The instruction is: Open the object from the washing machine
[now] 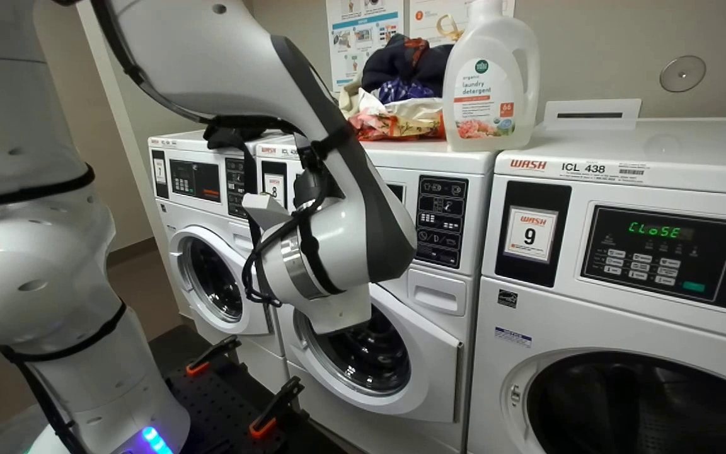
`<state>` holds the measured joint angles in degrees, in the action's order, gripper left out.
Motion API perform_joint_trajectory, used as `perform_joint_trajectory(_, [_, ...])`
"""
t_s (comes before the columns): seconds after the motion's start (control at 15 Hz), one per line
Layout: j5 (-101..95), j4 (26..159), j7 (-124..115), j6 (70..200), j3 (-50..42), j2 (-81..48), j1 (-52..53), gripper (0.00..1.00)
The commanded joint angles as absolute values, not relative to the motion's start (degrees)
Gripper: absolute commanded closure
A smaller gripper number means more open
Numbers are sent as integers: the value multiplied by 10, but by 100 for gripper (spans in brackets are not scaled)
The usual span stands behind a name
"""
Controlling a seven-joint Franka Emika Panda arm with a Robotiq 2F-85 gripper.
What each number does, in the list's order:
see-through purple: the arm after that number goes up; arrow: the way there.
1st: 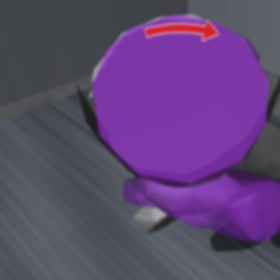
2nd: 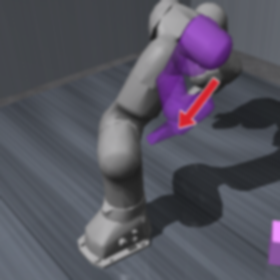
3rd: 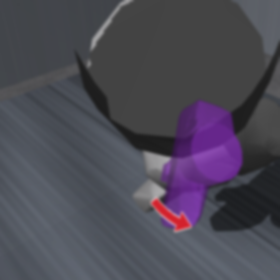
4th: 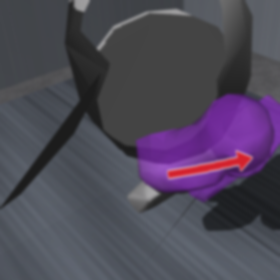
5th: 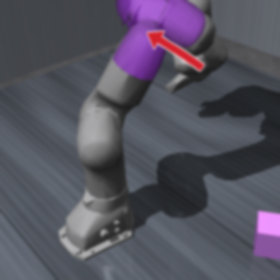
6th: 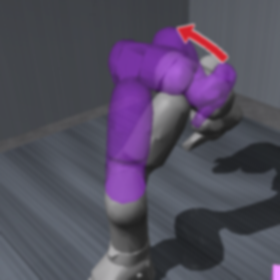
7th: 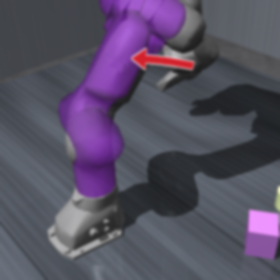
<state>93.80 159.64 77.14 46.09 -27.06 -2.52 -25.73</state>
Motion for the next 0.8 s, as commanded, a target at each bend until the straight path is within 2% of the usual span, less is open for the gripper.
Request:
perform_joint_trajectory(0.0, [933, 1595, 781, 458, -270, -38, -257, 0])
perform_joint_trajectory(0.4, [933, 1590, 781, 458, -270, -43, -257, 0])
perform_joint_trajectory(0.73, [972, 1583, 835, 464, -272, -111, -260, 0])
